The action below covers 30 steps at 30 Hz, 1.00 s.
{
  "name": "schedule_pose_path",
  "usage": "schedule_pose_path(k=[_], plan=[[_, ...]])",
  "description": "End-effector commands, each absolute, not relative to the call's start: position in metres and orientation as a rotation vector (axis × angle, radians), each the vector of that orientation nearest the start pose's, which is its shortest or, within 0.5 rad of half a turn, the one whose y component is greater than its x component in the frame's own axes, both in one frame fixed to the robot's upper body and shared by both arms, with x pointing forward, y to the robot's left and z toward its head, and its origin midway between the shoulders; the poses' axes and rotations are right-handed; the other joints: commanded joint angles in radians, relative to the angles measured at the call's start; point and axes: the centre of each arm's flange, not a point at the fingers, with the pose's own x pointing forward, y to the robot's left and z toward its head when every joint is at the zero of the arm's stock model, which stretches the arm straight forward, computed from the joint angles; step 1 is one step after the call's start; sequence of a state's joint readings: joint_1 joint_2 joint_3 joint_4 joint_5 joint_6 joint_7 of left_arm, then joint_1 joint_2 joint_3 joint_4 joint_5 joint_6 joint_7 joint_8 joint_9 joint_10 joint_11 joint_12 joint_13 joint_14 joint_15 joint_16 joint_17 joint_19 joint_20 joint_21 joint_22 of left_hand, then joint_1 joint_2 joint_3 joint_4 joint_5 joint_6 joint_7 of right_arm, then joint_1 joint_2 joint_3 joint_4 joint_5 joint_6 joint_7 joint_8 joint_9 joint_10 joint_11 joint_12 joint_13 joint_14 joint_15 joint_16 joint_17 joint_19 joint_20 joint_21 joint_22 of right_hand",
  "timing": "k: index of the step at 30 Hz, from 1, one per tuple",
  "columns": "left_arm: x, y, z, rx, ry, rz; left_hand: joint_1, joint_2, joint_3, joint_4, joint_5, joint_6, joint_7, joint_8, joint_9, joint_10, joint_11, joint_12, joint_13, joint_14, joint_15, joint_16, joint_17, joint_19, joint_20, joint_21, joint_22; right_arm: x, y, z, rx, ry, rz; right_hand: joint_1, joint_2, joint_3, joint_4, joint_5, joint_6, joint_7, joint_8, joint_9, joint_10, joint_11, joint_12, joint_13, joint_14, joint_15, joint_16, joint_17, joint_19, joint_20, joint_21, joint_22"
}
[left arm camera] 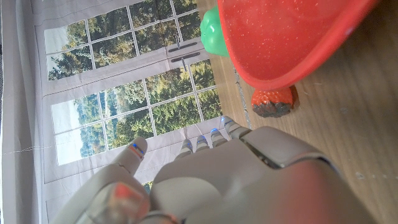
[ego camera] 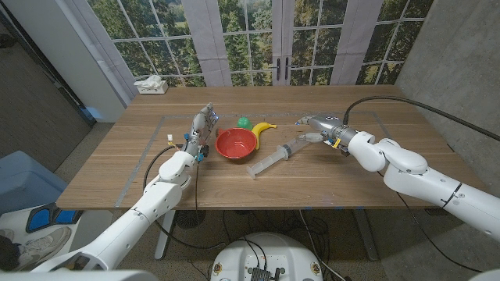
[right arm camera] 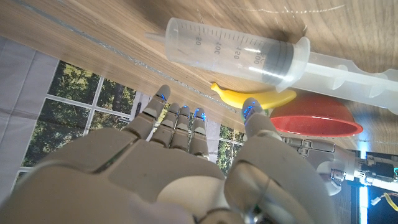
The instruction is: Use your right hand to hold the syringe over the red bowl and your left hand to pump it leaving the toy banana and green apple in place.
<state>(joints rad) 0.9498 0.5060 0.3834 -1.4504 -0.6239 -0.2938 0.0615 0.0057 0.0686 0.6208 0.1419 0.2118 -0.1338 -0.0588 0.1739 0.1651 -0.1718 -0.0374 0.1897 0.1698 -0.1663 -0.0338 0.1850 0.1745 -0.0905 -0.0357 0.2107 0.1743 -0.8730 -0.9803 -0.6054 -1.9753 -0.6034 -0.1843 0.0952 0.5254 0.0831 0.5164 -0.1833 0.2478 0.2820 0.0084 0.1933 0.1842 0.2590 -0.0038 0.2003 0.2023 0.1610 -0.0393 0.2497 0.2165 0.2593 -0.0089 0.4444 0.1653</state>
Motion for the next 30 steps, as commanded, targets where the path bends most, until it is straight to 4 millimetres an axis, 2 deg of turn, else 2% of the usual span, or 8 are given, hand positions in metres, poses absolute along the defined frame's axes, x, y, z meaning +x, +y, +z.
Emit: schedule_pose_path(k=[1, 12, 21, 24, 30], plan=[[0.623, 0.257, -0.053, -0.071, -0.596, -0.211, 0.000, 0.082, 0.003, 0.007, 0.006, 0.000, 0.001, 0.006, 0.004, -0.026, 0.008, 0.005, 0.005, -0.056, -0.039, -0.001, 0.004, 0.008, -0.088, -0.004, 0.003, 0.562, -0.212, -0.016, -1.739, -0.605, 0.059, 0.004, 0.000, 0.000, 0.003, 0.006, 0.002, -0.008, 0.002, 0.001, 0.005, -0.006, 0.005, 0.004, 0.006, -0.019, 0.002, 0.003, 0.010, 0.003, -0.002, 0.003], [0.622, 0.260, -0.052, -0.074, -0.600, -0.213, 0.001, 0.081, 0.002, 0.006, 0.007, 0.003, 0.003, 0.006, 0.004, -0.026, 0.008, 0.004, 0.005, -0.055, -0.040, -0.001, 0.003, 0.008, -0.087, -0.005, 0.003, 0.567, -0.207, -0.025, -1.757, -0.608, 0.078, 0.012, 0.000, 0.001, 0.003, 0.009, 0.005, -0.010, 0.004, 0.002, 0.010, -0.006, 0.007, 0.005, 0.008, -0.022, 0.003, 0.004, 0.015, 0.003, -0.006, 0.003], [0.624, 0.260, -0.052, -0.091, -0.599, -0.233, 0.004, 0.082, 0.003, 0.004, 0.008, 0.004, 0.005, 0.006, 0.004, -0.025, 0.010, 0.004, 0.005, -0.054, -0.036, -0.002, 0.002, 0.008, -0.085, -0.005, 0.003, 0.571, -0.206, -0.025, -1.793, -0.584, 0.085, 0.033, -0.005, 0.006, -0.004, 0.014, 0.003, -0.014, 0.003, 0.002, 0.008, -0.009, 0.006, 0.005, 0.009, -0.023, 0.002, 0.002, 0.019, 0.003, -0.012, 0.003], [0.624, 0.260, -0.052, -0.097, -0.598, -0.229, 0.006, 0.083, 0.004, 0.002, 0.008, 0.004, 0.006, 0.006, 0.004, -0.025, 0.009, 0.004, 0.005, -0.054, -0.036, -0.003, 0.001, 0.007, -0.084, -0.006, 0.003, 0.573, -0.206, -0.026, -1.803, -0.578, 0.094, 0.068, 0.002, 0.021, -0.011, 0.025, 0.012, -0.021, 0.008, 0.002, 0.010, -0.009, 0.007, 0.006, 0.010, -0.024, 0.001, 0.001, 0.023, 0.003, -0.018, 0.003], [0.622, 0.259, -0.054, -0.101, -0.595, -0.227, 0.011, 0.087, 0.008, -0.003, 0.009, 0.010, 0.010, 0.008, 0.004, -0.023, 0.011, 0.004, 0.005, -0.052, -0.033, -0.003, 0.000, 0.008, -0.081, -0.006, 0.002, 0.574, -0.206, -0.028, -1.828, -0.580, 0.092, 0.091, -0.001, 0.030, -0.013, 0.033, 0.018, -0.024, 0.010, 0.002, 0.017, -0.011, 0.009, 0.006, 0.012, -0.026, -0.001, -0.001, 0.027, 0.005, -0.023, 0.004]])
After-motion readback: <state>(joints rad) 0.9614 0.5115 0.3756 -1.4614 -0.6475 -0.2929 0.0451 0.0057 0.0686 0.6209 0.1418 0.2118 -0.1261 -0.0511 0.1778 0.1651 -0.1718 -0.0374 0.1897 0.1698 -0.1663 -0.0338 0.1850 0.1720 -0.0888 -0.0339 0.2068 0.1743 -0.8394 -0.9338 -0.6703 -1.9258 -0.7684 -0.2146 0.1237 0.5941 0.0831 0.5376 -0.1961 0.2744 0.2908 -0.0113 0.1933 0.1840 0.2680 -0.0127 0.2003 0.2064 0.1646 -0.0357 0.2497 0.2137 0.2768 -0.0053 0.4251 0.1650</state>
